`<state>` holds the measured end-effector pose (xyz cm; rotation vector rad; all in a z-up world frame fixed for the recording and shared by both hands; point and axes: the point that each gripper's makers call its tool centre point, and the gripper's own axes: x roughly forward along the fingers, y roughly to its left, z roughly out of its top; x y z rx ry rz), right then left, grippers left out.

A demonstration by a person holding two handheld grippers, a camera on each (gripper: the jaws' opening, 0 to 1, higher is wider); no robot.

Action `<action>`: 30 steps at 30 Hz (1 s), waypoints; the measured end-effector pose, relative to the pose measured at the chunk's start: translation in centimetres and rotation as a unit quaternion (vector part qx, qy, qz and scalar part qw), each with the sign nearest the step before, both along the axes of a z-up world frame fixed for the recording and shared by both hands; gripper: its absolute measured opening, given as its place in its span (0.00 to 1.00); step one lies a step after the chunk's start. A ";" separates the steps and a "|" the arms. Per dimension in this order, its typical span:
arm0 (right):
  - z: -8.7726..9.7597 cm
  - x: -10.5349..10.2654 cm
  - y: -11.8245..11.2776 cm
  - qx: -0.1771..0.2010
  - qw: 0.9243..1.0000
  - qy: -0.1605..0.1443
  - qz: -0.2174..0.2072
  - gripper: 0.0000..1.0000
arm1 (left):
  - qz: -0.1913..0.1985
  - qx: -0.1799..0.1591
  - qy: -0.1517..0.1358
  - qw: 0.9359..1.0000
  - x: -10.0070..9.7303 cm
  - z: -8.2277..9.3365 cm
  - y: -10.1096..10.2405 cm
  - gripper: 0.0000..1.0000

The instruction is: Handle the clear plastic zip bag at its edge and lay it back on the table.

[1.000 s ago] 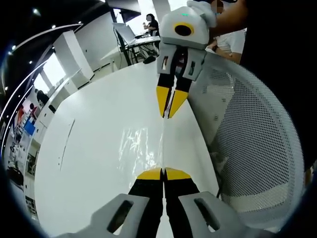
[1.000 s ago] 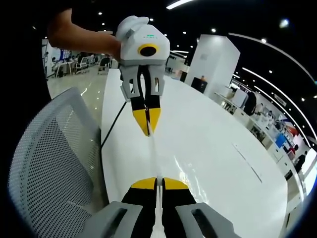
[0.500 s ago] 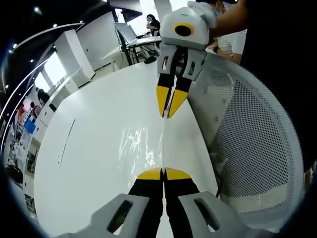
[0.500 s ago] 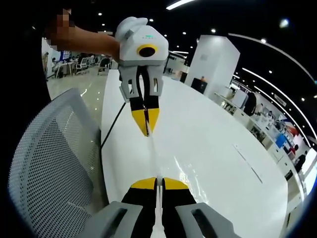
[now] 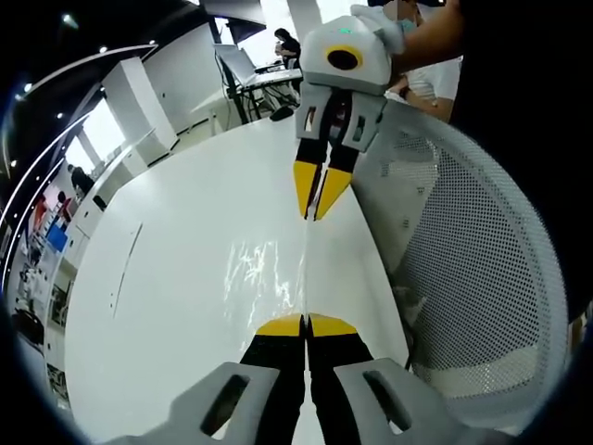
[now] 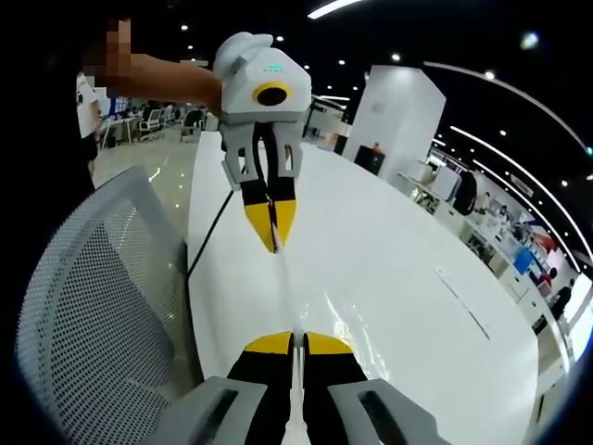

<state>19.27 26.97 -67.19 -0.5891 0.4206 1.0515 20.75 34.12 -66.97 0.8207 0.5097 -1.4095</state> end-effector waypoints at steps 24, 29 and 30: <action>-0.1 -0.2 -0.7 -0.001 1.000 0.000 -0.008 0.00 | 0.000 0.000 0.000 1.000 -0.1 0.1 -0.1 0.00; -0.1 -0.2 -0.9 -0.001 1.000 0.001 -0.010 0.00 | -0.001 0.000 0.001 1.000 -0.2 0.0 0.0 0.00; -0.1 -0.2 -0.9 -0.001 1.000 0.001 -0.011 0.00 | -0.001 0.001 0.000 1.000 -0.2 0.0 0.0 0.00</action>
